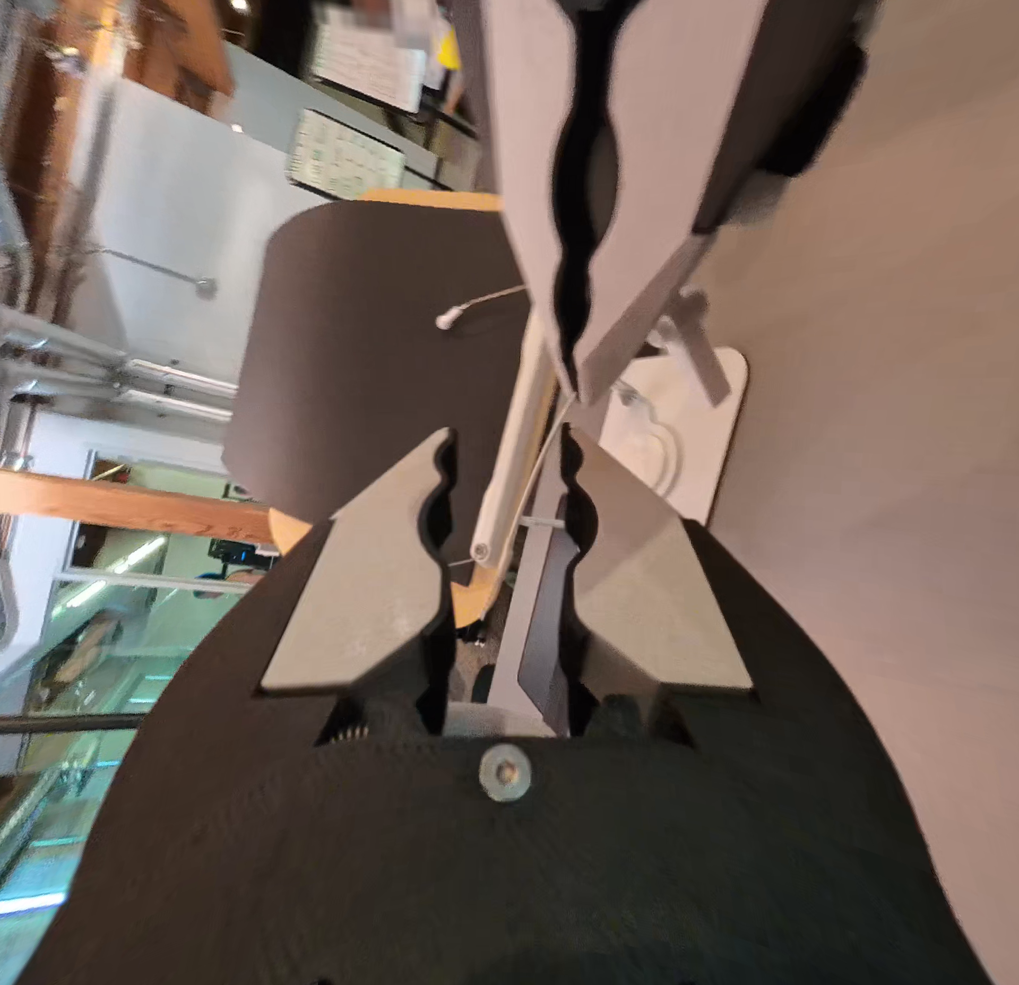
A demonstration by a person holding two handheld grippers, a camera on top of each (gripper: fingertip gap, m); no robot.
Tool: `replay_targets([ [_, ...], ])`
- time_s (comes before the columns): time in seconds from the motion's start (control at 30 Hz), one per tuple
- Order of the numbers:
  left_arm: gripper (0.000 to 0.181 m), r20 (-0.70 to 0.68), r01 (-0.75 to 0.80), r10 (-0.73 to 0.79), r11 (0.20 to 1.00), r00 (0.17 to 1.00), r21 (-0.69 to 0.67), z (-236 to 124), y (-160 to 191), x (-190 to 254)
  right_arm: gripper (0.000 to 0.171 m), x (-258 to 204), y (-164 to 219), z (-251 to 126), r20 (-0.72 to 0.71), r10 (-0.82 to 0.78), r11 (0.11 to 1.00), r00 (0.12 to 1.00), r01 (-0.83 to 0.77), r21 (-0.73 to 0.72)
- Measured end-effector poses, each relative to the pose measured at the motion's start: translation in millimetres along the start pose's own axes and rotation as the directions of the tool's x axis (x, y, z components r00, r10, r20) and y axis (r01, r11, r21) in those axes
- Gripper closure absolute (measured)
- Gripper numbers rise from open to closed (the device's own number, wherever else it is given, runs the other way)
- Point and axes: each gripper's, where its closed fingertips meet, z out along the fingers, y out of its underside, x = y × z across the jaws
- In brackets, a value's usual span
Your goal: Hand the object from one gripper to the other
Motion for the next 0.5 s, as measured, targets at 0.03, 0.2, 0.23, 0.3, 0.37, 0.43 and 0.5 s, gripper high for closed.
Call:
replay_targets([
  [0.03,0.139,0.028,0.036,-0.037,0.999,0.999,0.016,-2.8,-1.9,-8.5,0.171,3.9,-2.5,-2.7,-0.003,0.028,0.999,1.000,-0.028,0.030],
  [0.2,0.116,0.065,0.296,-0.309,0.942,0.949,0.159,-17.1,-7.7,-44.6,0.171,37.0,-17.6,-25.3,-0.032,0.228,0.943,0.973,-0.212,0.256],
  [0.23,0.116,0.035,0.352,-0.365,0.916,0.930,0.192,-18.5,-8.5,-47.2,0.171,43.2,-22.7,-32.6,-0.010,0.279,0.909,0.960,-0.261,0.326],
  [0.3,0.116,-0.042,0.479,-0.484,0.846,0.874,0.235,-16.7,-7.0,-49.6,0.171,53.3,-30.7,-46.9,0.054,0.358,0.825,0.932,-0.343,0.449],
  [0.37,0.123,-0.161,0.568,-0.545,0.778,0.823,0.268,-12.7,-9.9,-41.7,0.171,58.0,-36.9,-59.3,0.145,0.403,0.732,0.903,-0.414,0.541],
  [0.43,0.125,-0.272,0.658,-0.600,0.709,0.752,0.255,-4.5,-10.4,-30.6,0.171,67.9,-37.0,-67.1,0.176,0.451,0.656,0.875,-0.459,0.599],
  [0.5,0.129,-0.382,0.735,-0.635,0.633,0.672,0.241,0.4,-16.7,-19.6,0.171,73.6,-34.9,-70.2,0.186,0.473,0.617,0.861,-0.474,0.628],
])
